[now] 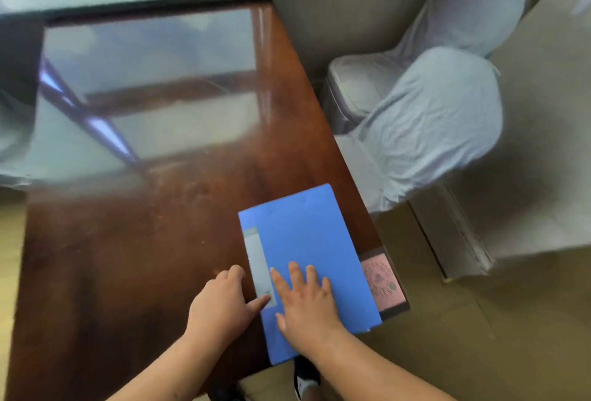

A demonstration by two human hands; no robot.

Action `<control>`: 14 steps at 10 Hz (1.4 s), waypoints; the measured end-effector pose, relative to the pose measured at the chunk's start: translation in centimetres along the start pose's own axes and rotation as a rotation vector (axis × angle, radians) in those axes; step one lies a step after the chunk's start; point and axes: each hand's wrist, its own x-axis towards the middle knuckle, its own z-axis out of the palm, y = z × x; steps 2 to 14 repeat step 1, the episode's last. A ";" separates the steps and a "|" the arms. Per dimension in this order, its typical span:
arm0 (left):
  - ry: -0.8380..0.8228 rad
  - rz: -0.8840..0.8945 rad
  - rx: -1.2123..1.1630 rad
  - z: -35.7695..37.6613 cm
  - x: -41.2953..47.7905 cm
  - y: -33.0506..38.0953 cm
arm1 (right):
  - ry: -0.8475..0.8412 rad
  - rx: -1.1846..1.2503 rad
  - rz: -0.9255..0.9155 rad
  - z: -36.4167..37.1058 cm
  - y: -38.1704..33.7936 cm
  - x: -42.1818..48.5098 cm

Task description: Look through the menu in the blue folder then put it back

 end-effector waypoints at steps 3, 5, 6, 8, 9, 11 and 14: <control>0.194 -0.002 0.038 -5.3 1.8 -1.0 | 0.098 -0.004 -0.036 -5.7 -0.7 2.3; 0.194 -0.002 0.038 -5.3 1.8 -1.0 | 0.098 -0.004 -0.036 -5.7 -0.7 2.3; 0.194 -0.002 0.038 -5.3 1.8 -1.0 | 0.098 -0.004 -0.036 -5.7 -0.7 2.3; 0.194 -0.002 0.038 -5.3 1.8 -1.0 | 0.098 -0.004 -0.036 -5.7 -0.7 2.3; 0.194 -0.002 0.038 -5.3 1.8 -1.0 | 0.098 -0.004 -0.036 -5.7 -0.7 2.3; 0.194 -0.002 0.038 -5.3 1.8 -1.0 | 0.098 -0.004 -0.036 -5.7 -0.7 2.3; 0.194 -0.002 0.038 -5.3 1.8 -1.0 | 0.098 -0.004 -0.036 -5.7 -0.7 2.3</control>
